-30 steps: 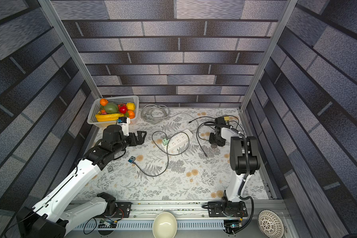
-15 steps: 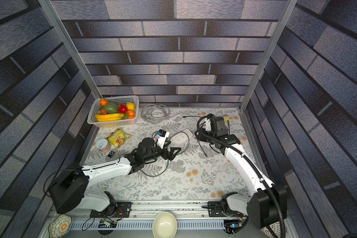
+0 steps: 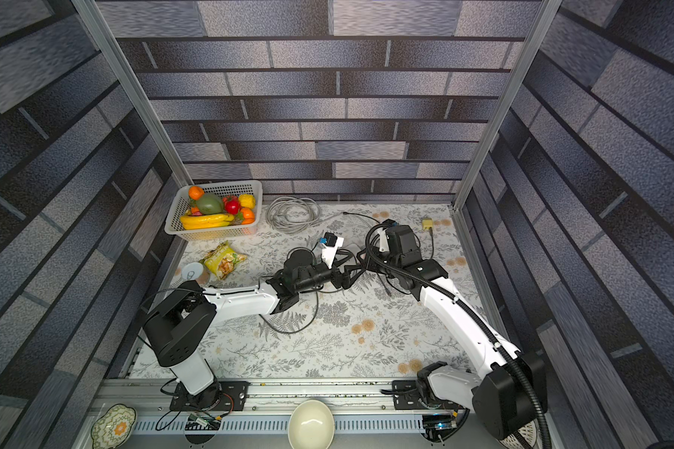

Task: Charge mp3
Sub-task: Pick up the plug from the center of the board.

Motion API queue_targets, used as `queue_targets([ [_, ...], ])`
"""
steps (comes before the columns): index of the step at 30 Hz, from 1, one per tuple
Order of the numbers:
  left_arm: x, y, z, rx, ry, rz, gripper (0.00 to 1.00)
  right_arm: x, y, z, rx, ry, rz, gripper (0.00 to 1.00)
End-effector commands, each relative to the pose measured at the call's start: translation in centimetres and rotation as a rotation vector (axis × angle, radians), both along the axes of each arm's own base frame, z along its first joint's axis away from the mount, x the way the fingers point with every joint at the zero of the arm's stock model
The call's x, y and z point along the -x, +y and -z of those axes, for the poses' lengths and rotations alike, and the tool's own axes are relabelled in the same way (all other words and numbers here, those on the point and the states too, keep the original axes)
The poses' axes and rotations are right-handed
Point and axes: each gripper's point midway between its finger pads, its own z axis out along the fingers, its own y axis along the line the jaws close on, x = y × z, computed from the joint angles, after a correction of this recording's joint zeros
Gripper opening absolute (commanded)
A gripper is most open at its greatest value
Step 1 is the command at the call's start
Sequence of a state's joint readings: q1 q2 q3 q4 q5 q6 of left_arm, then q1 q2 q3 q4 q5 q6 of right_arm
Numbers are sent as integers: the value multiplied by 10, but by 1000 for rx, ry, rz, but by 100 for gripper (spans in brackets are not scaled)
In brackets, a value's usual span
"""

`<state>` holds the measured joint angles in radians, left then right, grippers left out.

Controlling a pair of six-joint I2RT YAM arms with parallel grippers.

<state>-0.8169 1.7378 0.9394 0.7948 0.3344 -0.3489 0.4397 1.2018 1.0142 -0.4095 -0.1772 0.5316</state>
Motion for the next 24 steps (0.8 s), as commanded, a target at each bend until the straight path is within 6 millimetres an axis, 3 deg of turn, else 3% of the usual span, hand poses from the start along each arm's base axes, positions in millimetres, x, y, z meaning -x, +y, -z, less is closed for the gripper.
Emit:
queue_targets([
  [1, 0, -6, -12, 39, 2, 31, 82, 1, 4, -5, -19, -21, 1, 14],
  [8, -7, -1, -21, 93, 24, 21, 62, 2, 14, -3, -29, -18, -25, 15],
  [15, -2, -4, -30, 175, 85, 69, 45, 1, 20, -5, -82, -32, -28, 16],
  [24, -3, 2, -46, 223, 106, 53, 29, 2, 29, -12, -237, -57, 4, 23],
])
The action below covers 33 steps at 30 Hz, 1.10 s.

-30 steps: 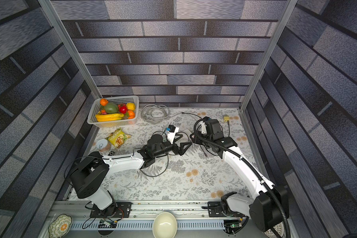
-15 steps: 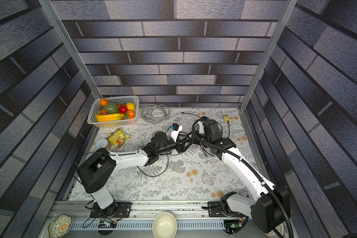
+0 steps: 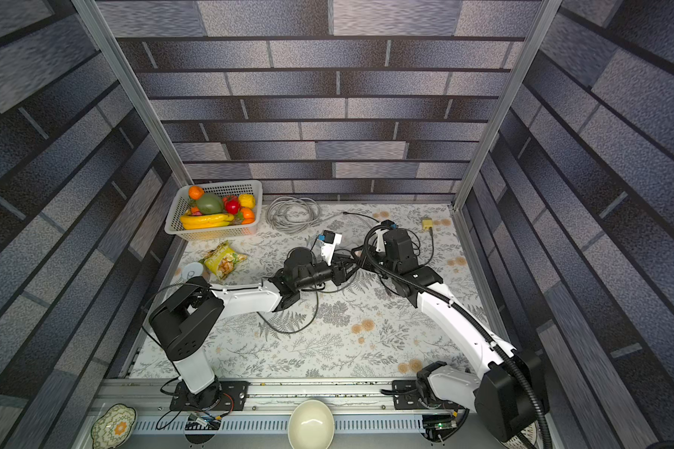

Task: Charge mp3
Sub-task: Pick up the plug from the center of the board.

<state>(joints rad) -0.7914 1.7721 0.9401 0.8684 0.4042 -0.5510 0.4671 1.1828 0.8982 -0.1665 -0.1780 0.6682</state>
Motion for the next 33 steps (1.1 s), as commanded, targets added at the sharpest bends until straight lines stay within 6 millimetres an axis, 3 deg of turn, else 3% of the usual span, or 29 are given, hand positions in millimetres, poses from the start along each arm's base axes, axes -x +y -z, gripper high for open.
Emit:
queue_targets([
  [1, -1, 4, -46, 121, -55, 7, 29, 12, 14, -11, -100, -9, -46, 24],
  [4, -1, 5, -49, 134, -51, 12, 27, 15, 16, -16, -131, -23, -56, 31],
  [9, 2, 7, -56, 179, -49, 42, 24, 24, 26, -22, -162, -28, -129, 55],
  [13, 6, 11, -59, 196, -61, 68, 24, 30, 22, -21, -113, -44, -154, 69],
  [18, 18, 16, -58, 188, -110, 118, 24, 41, 18, -39, -41, -90, -228, 85],
  [21, 22, 25, -55, 173, -155, 132, 24, 56, 23, -50, -6, -91, -351, 87],
  [25, 26, 38, -59, 189, -186, 195, 25, 69, 12, -51, 36, -92, -452, 88],
  [30, 26, 52, -64, 180, -213, 223, 25, 96, 11, -85, 42, -194, -625, 87],
  [33, 27, 58, -65, 157, -225, 231, 25, 94, -2, -105, 181, -307, -621, 86],
])
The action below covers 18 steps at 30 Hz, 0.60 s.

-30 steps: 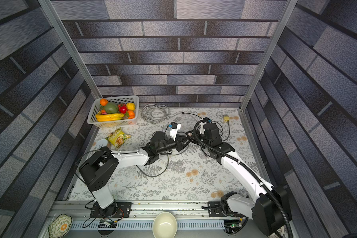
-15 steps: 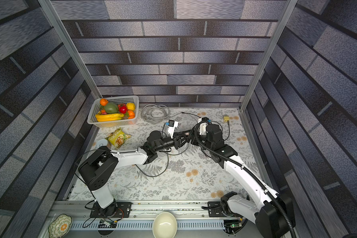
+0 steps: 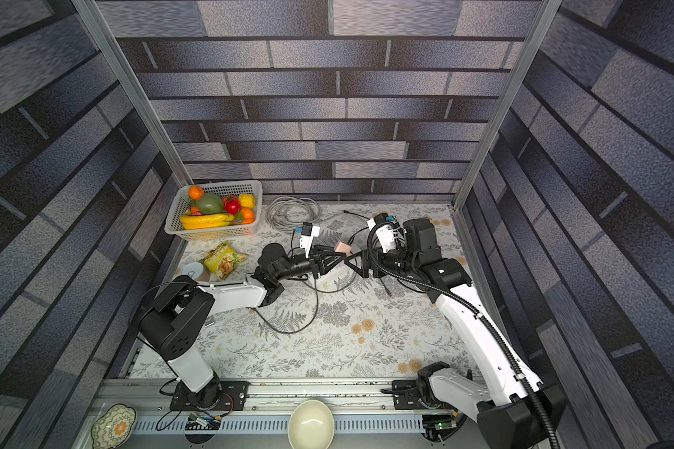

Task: Charge mp3
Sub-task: Pick up the plug from the center of the board.

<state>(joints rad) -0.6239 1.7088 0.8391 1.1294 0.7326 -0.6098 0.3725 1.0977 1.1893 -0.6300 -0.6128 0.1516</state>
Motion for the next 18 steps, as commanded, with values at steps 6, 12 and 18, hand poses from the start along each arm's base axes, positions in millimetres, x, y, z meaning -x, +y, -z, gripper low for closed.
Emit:
queue_targets([
  [6, 35, 18, -18, -61, -135, 100, 25, 0, -10, -46, 241, -380, -209, 85],
  [12, 49, 28, -14, -135, -167, 135, 25, -8, 17, -48, 246, -458, -501, 83],
  [18, 53, 31, -15, -142, -181, 146, 25, -11, 34, -29, 247, -470, -661, 81],
])
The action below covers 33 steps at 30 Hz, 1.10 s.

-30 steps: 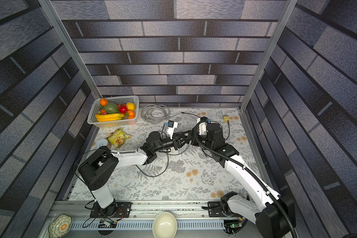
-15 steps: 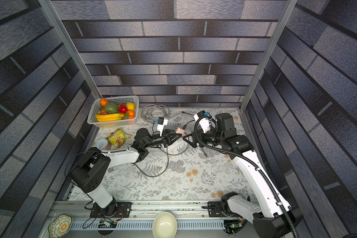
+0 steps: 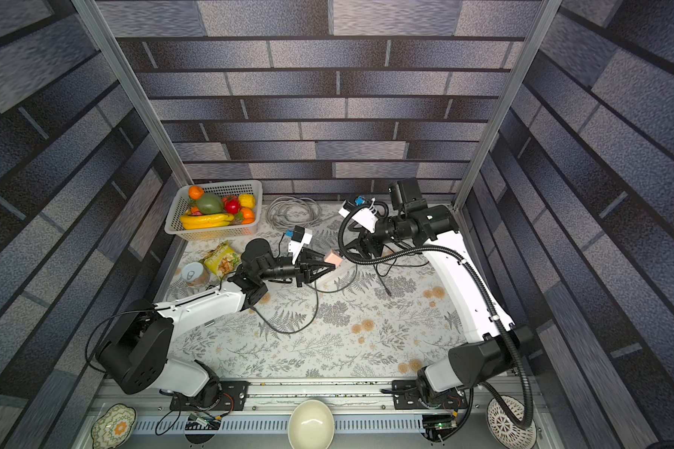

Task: Charge mp3
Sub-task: Pick up the plug from the center of the board.

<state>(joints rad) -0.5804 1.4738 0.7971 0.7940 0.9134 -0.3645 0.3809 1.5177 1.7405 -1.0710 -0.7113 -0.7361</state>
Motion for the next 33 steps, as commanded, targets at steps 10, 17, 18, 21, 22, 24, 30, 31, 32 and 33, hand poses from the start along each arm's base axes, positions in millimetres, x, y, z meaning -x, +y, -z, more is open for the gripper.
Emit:
queue_targets([
  [10, 12, 7, -2, -8, -56, 45, 26, 34, 26, 18, -3, 36, -235, 74],
  [17, 14, 8, -1, -11, -71, 48, 26, 27, 30, 32, 37, 64, -234, 67],
  [18, 14, 8, -1, -15, -74, 48, 26, 27, 31, 33, 38, 69, -234, 65],
  [21, 13, 10, 2, -35, -87, 28, 25, 29, 33, 39, 50, 85, -241, 62],
  [22, 13, 11, 3, -41, -90, 25, 26, 29, 33, 41, 55, 90, -241, 61],
  [24, 14, 11, 2, -48, -100, 21, 26, 31, 33, 44, 61, 102, -244, 58],
  [30, 12, 13, 4, -68, -119, 7, 26, 36, 36, 52, 79, 130, -253, 49],
  [31, 11, 13, 4, -69, -124, 2, 26, 37, 36, 53, 81, 134, -255, 48],
  [32, 11, 14, 5, -72, -123, 1, 26, 39, 37, 54, 81, 138, -260, 47],
  [33, 11, 13, 5, -76, -127, 2, 26, 39, 38, 56, 82, 141, -263, 45],
])
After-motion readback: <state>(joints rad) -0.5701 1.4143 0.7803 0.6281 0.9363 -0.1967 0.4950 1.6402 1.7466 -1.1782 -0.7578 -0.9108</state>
